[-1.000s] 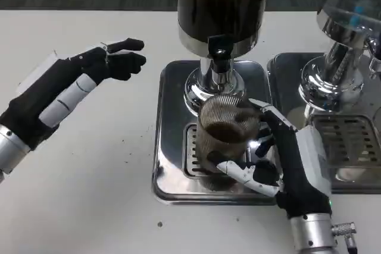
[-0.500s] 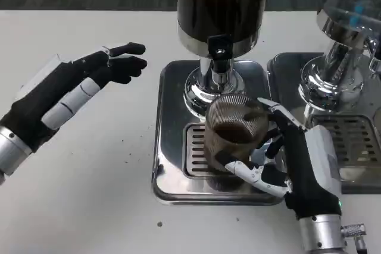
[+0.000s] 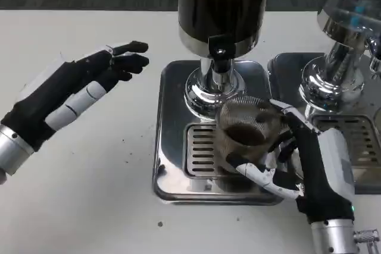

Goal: Grasp the cup under the faucet to collect the drink, then remove the cup.

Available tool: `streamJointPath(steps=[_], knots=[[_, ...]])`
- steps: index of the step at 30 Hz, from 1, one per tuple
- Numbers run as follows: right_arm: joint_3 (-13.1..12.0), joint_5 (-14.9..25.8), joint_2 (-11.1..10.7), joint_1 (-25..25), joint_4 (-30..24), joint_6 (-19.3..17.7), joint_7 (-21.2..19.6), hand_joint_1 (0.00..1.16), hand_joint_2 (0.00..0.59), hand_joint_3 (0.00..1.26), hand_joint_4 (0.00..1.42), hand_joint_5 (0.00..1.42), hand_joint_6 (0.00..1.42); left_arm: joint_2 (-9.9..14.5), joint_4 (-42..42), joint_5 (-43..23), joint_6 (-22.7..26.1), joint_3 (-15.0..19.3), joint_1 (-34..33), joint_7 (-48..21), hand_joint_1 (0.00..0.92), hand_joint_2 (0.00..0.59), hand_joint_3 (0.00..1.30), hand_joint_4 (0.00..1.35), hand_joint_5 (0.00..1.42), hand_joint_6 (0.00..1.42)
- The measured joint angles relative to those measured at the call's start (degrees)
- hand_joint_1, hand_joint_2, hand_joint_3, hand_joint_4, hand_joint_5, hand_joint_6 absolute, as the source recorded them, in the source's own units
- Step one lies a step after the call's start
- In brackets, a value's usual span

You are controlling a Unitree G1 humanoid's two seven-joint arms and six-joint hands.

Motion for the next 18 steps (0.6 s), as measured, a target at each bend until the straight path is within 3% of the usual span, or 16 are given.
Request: streamJointPath(steps=[18], knots=[[-2.02,0.12,-0.29,4.39,-5.36,1.25,2.68,0.66,0.25,0.56,0.68,0.81,1.02,0.45,0.94,2.01,-2.13,-0.59,1.38,1.26,0.0,0.182,0.22,0.24,0.25,0.28]])
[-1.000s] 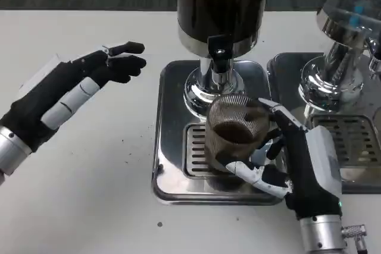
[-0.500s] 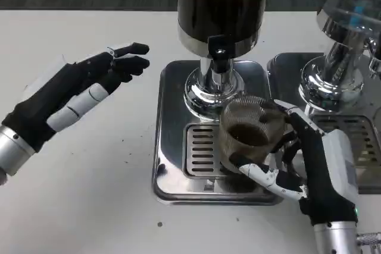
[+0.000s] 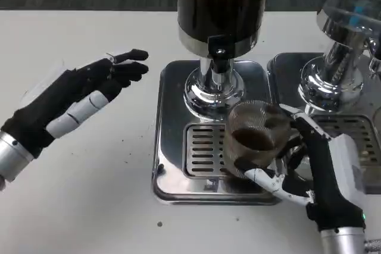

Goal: Grasp the cup under the faucet to collect the drink, then remove the cup.

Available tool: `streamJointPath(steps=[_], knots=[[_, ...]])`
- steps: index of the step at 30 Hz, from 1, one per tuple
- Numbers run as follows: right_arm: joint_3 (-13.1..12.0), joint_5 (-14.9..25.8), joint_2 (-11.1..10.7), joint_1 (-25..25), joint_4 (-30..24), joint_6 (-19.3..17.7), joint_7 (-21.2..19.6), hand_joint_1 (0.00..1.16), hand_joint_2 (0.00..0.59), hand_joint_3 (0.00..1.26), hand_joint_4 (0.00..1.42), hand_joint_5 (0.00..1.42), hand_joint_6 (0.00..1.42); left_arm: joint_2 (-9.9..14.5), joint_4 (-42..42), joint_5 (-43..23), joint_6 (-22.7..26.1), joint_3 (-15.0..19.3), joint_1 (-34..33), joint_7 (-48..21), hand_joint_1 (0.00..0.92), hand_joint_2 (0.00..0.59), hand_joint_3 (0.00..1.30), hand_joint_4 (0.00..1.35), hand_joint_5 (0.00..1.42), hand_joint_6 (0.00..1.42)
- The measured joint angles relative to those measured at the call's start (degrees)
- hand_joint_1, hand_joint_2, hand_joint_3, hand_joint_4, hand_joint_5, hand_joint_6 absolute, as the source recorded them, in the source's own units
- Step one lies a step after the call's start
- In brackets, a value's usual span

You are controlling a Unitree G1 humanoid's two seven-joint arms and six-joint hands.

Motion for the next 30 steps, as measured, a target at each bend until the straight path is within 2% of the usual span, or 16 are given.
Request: streamJointPath(steps=[11,23,30], knots=[[-1.13,0.02,-0.18,3.23,-3.82,0.69,0.99,0.67,0.245,0.57,0.69,0.83,1.03,0.4,-3.45,2.7,-3.42,-2.89,4.91,0.9,0.0,0.183,0.2,0.22,0.23,0.25],[-3.06,0.11,-0.3,6.6,-8.95,1.55,2.91,0.67,0.245,0.58,0.69,0.83,1.05,3.04,-8.21,8.65,-8.09,-5.51,9.43,4.63,0.0,0.184,0.18,0.17,0.17,0.2],[-3.35,0.11,-0.24,8.64,-11.17,1.68,3.58,0.67,0.245,0.58,0.71,0.84,1.06,4.6,-10.1,11.29,-10.45,-6.01,11.37,7.79,0.0,0.179,0.17,0.14,0.14,0.18]])
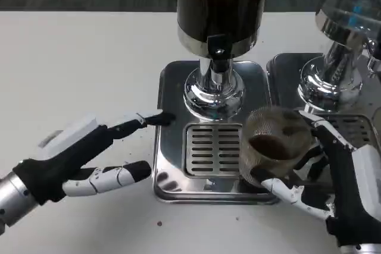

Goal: Grasp the cup under the faucet to collect the drink, then remove the cup.

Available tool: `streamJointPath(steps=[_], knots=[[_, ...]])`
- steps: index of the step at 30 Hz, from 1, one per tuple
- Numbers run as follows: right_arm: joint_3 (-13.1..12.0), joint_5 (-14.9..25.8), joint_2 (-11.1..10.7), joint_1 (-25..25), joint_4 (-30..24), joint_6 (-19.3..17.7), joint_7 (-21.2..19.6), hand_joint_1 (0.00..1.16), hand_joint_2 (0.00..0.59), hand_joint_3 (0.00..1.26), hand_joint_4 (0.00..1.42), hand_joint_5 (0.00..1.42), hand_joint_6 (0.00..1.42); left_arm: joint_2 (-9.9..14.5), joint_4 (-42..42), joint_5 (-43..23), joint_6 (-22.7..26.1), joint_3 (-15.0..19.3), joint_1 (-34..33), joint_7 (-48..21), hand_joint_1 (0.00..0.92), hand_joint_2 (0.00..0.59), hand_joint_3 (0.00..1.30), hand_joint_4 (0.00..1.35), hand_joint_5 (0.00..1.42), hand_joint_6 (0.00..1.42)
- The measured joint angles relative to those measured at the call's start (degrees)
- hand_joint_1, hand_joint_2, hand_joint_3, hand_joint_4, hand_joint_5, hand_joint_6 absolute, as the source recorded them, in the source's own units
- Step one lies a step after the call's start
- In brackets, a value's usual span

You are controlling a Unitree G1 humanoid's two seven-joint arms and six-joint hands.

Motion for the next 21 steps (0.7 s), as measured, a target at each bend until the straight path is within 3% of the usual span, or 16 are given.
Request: streamJointPath(steps=[21], knots=[[-0.69,0.27,-0.08,7.68,-8.16,-0.13,2.72,0.67,0.245,0.59,0.72,0.86,1.11,5.36,-6.25,2.01,-6.06,-2.23,5.35,2.58,0.0,0.171,0.11,0.02,0.02,0.11]])
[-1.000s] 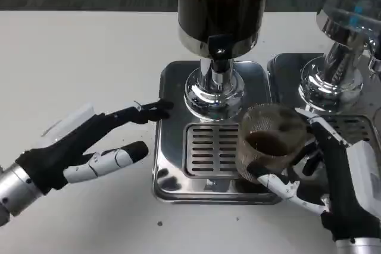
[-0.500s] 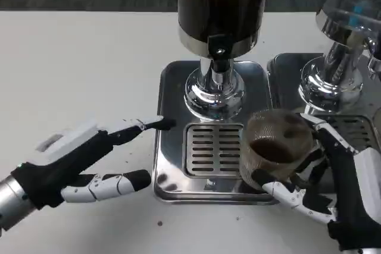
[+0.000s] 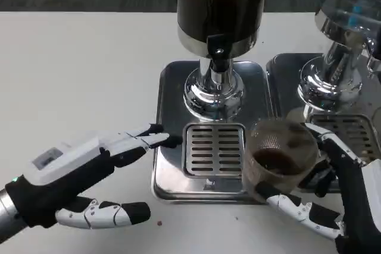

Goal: Grasp the cup under the faucet to collect the drink, then remove the cup.

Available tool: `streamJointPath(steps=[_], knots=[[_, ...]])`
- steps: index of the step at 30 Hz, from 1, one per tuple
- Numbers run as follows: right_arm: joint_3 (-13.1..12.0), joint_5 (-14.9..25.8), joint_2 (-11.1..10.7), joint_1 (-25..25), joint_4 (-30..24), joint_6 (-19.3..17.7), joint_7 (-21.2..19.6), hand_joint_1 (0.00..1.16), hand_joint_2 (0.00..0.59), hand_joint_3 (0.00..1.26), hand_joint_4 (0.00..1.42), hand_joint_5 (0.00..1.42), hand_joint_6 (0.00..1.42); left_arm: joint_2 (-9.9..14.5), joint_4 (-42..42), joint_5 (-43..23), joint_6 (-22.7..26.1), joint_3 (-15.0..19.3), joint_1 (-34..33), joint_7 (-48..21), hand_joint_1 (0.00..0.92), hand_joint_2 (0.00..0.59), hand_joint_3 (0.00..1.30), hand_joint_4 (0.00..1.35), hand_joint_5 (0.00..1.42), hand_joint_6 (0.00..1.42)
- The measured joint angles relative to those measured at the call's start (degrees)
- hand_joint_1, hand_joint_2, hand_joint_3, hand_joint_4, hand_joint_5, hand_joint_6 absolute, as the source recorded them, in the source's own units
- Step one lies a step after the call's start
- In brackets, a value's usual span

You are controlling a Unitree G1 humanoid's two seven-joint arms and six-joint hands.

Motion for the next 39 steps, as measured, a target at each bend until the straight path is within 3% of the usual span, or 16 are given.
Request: streamJointPath(steps=[20,39], knots=[[-0.27,0.58,0.02,5.16,-4.81,-1.05,1.35,0.67,0.245,0.6,0.74,0.88,1.13,3.57,-6.15,-2.47,-2.04,-0.58,5.75,0.29,0.0,0.17,0.1,0.0,0.01,0.09],[-1.01,0.69,0.18,7.01,-6.97,-1.71,2.33,0.67,0.245,0.62,0.75,0.89,1.15,5.57,-7.15,-4.69,-2.04,-0.59,6.21,0.29,0.0,0.17,0.1,0.0,0.0,0.09]])
